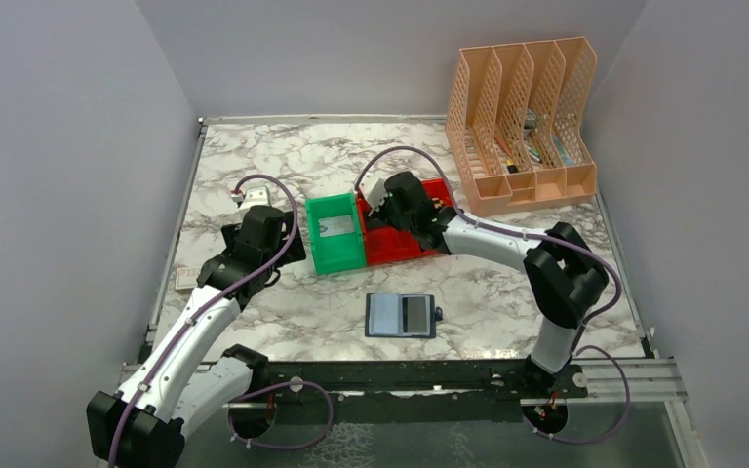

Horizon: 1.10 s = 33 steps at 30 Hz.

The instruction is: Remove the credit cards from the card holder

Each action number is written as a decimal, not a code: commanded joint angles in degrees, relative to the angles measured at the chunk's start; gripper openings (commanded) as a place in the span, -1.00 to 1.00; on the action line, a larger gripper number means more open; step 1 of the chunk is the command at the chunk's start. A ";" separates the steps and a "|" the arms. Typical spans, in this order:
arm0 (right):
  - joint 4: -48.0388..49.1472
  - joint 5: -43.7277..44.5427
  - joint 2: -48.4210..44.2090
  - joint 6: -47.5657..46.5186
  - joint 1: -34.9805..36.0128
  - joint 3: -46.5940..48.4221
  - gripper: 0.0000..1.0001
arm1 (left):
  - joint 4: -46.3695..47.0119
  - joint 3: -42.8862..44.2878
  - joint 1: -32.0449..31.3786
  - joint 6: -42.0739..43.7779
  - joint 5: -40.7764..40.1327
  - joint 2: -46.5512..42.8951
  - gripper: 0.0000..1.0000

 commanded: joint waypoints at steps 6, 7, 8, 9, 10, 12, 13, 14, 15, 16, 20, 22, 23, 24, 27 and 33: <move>3.89 1.45 6.48 -10.81 0.01 3.89 -0.90 | 0.82 -0.04 0.33 0.71 -0.69 -0.39 0.99; 4.49 1.60 6.97 -11.76 -0.02 3.91 -0.87 | 0.85 -0.04 0.32 0.73 -0.74 -0.36 0.99; 4.87 1.52 7.46 -12.60 0.00 3.93 -0.82 | 0.83 0.03 0.30 0.79 -0.75 -0.37 0.99; 5.01 1.31 7.92 -13.25 0.01 4.03 -0.78 | 0.83 0.05 0.32 0.80 -0.72 -0.33 0.98; 5.22 0.86 8.34 -14.22 0.01 4.06 -0.77 | 0.82 0.05 0.35 0.88 -0.74 -0.37 0.99; 6.48 0.09 9.04 -15.58 0.00 3.81 -0.76 | 0.82 -0.01 0.36 0.90 -0.64 -0.33 0.99; 7.03 -0.02 9.41 -16.39 0.00 3.60 -0.75 | 0.85 -0.02 0.34 0.90 -0.65 -0.37 0.99; 7.27 -0.06 9.83 -16.85 0.01 3.54 -0.76 | 0.86 0.04 0.31 0.89 -0.60 -0.33 0.99; 7.38 -0.48 10.06 -17.00 0.01 3.54 -0.75 | 0.83 0.04 0.34 0.96 -0.61 -0.34 0.99; 7.36 -0.94 10.31 -17.23 0.01 3.49 -0.75 | 0.88 0.03 0.31 0.98 -0.63 -0.34 0.99; 6.37 -3.92 10.68 -18.62 0.00 2.70 -0.77 | 0.89 0.00 0.32 1.02 -0.54 -0.31 0.99; 7.29 -4.82 10.25 -19.57 -0.02 1.87 -0.87 | 0.96 0.07 0.31 1.07 -0.50 -0.16 0.99; 7.94 -5.29 10.01 -19.79 -0.06 1.61 -0.89 | 0.91 0.05 0.36 1.11 -0.38 -0.05 0.99; 8.11 -5.88 9.74 -20.25 -0.01 1.46 -0.91 | 0.91 0.04 0.33 1.12 -0.33 0.07 0.99; 8.60 -7.36 9.44 -21.54 -0.07 1.41 -0.94 | 0.92 0.09 0.30 1.24 -0.16 0.46 0.99; 8.96 -13.00 7.98 -25.58 -0.67 0.28 -0.97 | 0.93 0.04 0.34 1.40 0.00 0.51 0.99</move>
